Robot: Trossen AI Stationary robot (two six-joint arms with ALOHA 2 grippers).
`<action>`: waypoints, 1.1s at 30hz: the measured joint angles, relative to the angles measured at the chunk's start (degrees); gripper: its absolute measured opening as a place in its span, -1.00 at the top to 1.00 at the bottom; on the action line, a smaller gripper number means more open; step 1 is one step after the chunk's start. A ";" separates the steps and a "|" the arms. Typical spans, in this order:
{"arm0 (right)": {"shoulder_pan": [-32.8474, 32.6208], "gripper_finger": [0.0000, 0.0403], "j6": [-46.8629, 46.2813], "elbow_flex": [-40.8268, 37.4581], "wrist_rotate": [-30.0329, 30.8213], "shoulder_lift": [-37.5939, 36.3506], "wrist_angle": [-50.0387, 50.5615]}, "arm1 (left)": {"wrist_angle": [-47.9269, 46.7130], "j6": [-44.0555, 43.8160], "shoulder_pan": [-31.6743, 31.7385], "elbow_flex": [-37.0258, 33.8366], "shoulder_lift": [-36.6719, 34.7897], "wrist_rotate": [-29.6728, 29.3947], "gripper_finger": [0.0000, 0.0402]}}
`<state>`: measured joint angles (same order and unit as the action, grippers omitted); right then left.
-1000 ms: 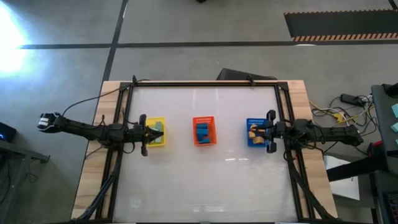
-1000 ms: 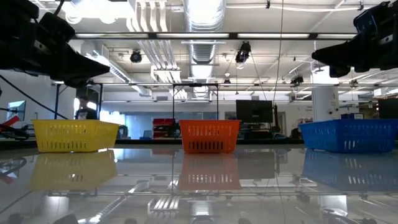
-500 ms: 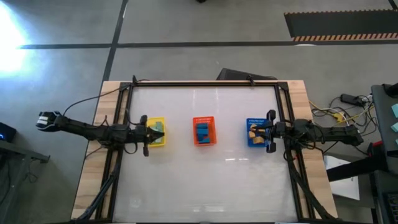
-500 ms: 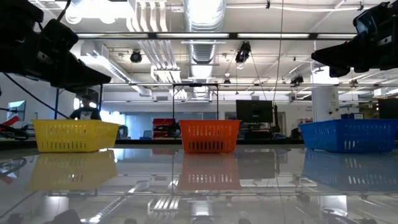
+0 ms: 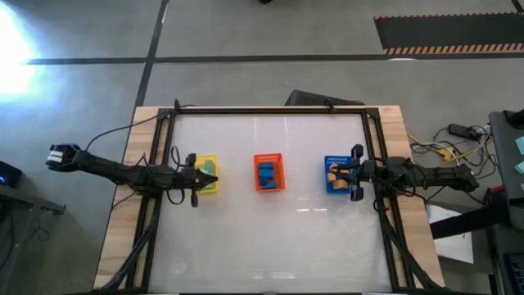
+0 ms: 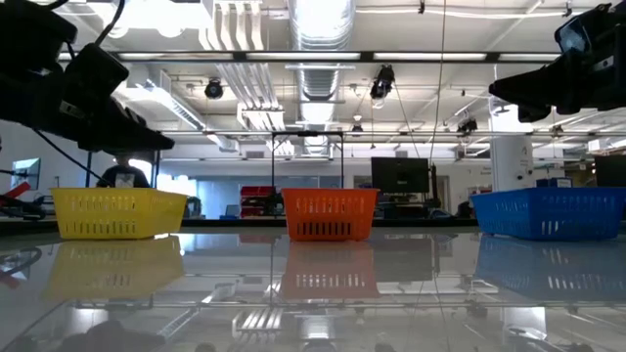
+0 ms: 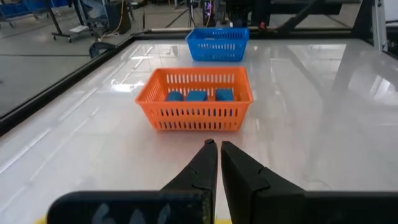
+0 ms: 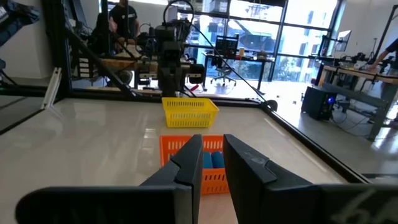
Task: Sort & place blocks by color
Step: Return to Home Position
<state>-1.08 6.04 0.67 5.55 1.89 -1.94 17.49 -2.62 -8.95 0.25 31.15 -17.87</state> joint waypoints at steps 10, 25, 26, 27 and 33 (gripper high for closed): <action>0.00 0.73 -0.02 0.00 0.45 0.15 0.02 | 0.01 0.00 -0.02 -0.02 5.16 0.02 0.97; 0.00 0.73 -0.02 0.00 0.47 0.15 0.01 | 0.63 -0.02 -0.02 -0.02 14.06 0.04 0.97; 0.00 0.73 -0.02 0.00 0.46 0.15 0.01 | 0.62 -0.02 -0.01 -0.02 14.55 0.04 0.97; 0.00 0.73 -0.02 0.00 0.47 0.15 0.01 | 0.49 -0.02 -0.01 -0.02 14.97 0.04 0.97; -0.01 0.73 -0.02 0.00 0.47 0.15 0.01 | 0.48 -0.02 -0.02 -0.02 16.78 0.04 0.97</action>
<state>-1.09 6.02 0.67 6.02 2.04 -1.93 17.97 -2.63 -8.97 0.23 47.93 -17.82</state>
